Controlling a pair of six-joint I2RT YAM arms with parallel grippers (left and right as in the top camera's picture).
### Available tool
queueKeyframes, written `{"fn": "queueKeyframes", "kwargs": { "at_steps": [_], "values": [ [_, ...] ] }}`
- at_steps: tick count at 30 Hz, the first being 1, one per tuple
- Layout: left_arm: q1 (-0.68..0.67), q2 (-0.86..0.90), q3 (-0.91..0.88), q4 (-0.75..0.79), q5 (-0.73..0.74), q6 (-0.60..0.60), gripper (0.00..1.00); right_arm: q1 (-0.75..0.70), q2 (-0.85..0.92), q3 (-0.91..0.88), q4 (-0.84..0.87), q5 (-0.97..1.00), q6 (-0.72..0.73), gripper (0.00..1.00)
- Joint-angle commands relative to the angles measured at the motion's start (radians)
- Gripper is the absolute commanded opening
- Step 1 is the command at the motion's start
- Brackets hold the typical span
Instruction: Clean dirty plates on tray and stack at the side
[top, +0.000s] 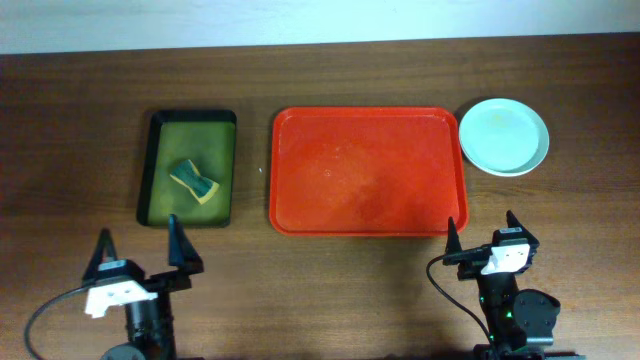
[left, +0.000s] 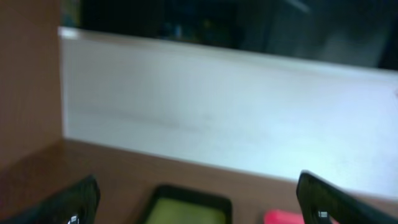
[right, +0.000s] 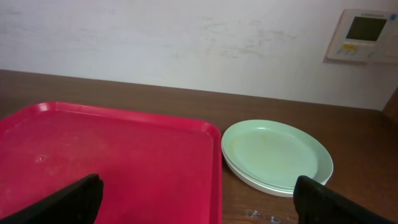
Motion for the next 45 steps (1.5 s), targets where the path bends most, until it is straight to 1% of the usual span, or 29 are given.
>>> {"fn": "queueKeyframes", "kwargs": {
  "at_steps": [1, 3, 5, 6, 8, 9, 12, 13, 15, 23, 25, 39, 40, 41, 45],
  "values": [
    [0.001, -0.011, -0.138, 0.193, 0.135, 0.057, 0.99, 0.005, -0.006, -0.009, -0.002, 0.008, -0.007, 0.98],
    [0.002, -0.011, -0.276, 0.359, 0.113, 0.058, 0.99, 0.005, -0.006, -0.009, -0.002, 0.008, -0.007, 0.98],
    [0.002, -0.011, -0.293, 0.272, 0.049, 0.061, 0.99, 0.005, -0.006, -0.009, -0.002, 0.008, -0.007, 0.98],
    [0.002, -0.011, -0.293, 0.205, -0.003, 0.061, 0.99, 0.005, -0.006, -0.009, -0.002, 0.008, -0.007, 0.98],
    [0.003, -0.011, -0.293, 0.055, -0.047, 0.061, 0.99, 0.005, -0.006, -0.009, -0.002, 0.008, -0.007, 0.98],
    [0.002, -0.011, -0.293, 0.044, -0.03, 0.091, 0.99, 0.005, -0.006, -0.009, -0.002, 0.008, -0.007, 0.98],
    [0.002, -0.011, -0.293, 0.043, -0.029, 0.102, 0.99, 0.005, -0.006, -0.009, -0.002, 0.008, -0.007, 0.98],
    [0.002, -0.011, -0.293, 0.042, -0.008, 0.102, 0.99, 0.005, -0.006, -0.009, -0.002, 0.008, -0.007, 0.98],
    [0.002, -0.011, -0.292, 0.031, 0.067, 0.17, 0.99, 0.005, -0.006, -0.009, -0.002, 0.008, -0.007, 0.98],
    [0.002, -0.011, -0.292, 0.035, 0.019, 0.169, 0.99, 0.005, -0.006, -0.009, -0.002, 0.008, -0.007, 0.98],
    [0.002, -0.011, -0.292, 0.034, 0.052, 0.169, 0.99, 0.005, -0.006, -0.009, -0.002, 0.008, -0.007, 0.98],
    [0.002, -0.011, -0.292, 0.035, 0.051, 0.169, 0.99, 0.005, -0.007, -0.009, -0.002, 0.008, -0.007, 0.98],
    [0.002, -0.011, -0.292, 0.035, 0.051, 0.169, 0.99, 0.005, -0.007, -0.009, -0.008, 0.086, -0.008, 0.98],
    [0.002, -0.011, -0.292, 0.035, 0.051, 0.169, 0.99, 0.005, -0.007, -0.009, -0.009, 0.105, -0.007, 0.98],
    [0.002, -0.011, -0.292, 0.035, 0.051, 0.169, 0.99, 0.005, -0.007, -0.009, -0.012, 0.105, -0.003, 0.98]
  ]
}}
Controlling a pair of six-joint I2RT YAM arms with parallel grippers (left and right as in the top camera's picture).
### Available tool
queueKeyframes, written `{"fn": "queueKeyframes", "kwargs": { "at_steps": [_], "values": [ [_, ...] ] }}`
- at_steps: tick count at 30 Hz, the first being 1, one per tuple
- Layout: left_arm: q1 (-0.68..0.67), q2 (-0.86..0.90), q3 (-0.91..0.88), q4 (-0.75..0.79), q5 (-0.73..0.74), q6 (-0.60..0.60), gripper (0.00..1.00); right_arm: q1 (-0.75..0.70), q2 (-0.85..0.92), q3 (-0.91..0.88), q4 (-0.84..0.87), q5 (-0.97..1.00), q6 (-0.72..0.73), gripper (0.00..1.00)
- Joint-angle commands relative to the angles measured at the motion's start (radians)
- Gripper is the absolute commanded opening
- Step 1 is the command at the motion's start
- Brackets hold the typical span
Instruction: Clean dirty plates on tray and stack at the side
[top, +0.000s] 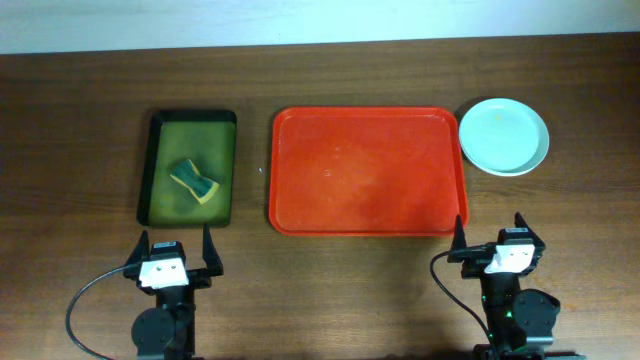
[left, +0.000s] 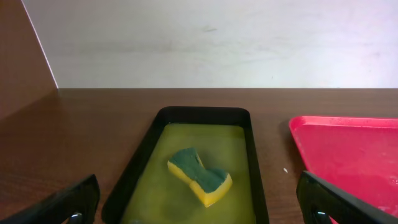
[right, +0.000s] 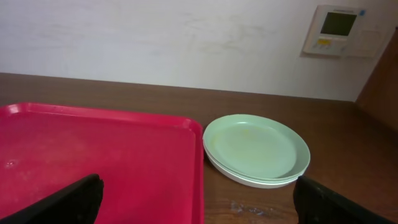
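The red tray (top: 368, 170) lies bare in the middle of the table, also seen as the tray (right: 93, 149) in the right wrist view. Stacked pale green plates (top: 503, 135) sit just right of it; the plates (right: 256, 149) show as two. A yellow-green sponge (top: 194, 181) rests in a black basin (top: 155, 135); sponge (left: 200, 175) lies ahead of my left gripper (left: 199, 202). Left gripper (top: 172, 258) stands open near the front edge below the basin. Right gripper (top: 498, 247) is open below the tray's right corner, empty; right gripper (right: 199, 202) faces tray and plates.
The basin (left: 140, 168) holds yellowish liquid. A white wall runs behind the table with a wall panel (right: 336, 28) at the right. Cables trail from both arm bases at the front edge.
My left arm has shifted right and levelled, so its camera now faces the basin and sponge instead of the wall. The right gripper moved slightly right. Tray and plates are unchanged.
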Motion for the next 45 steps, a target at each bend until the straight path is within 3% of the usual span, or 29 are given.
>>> {"fn": "queueKeyframes", "kwargs": {
  "at_steps": [1, 3, 45],
  "values": [
    [0.002, -0.006, -0.001, -0.006, 0.014, 0.019, 0.99, 0.005, -0.007, -0.009, -0.004, 0.024, 0.05, 0.98],
    [0.002, -0.006, -0.001, -0.006, 0.014, 0.019, 0.99, 0.005, -0.007, -0.009, -0.004, 0.024, 0.096, 0.98],
    [0.002, -0.005, -0.001, -0.006, 0.014, 0.019, 0.99, 0.005, -0.007, -0.009, -0.003, 0.024, 0.095, 0.98]
  ]
}}
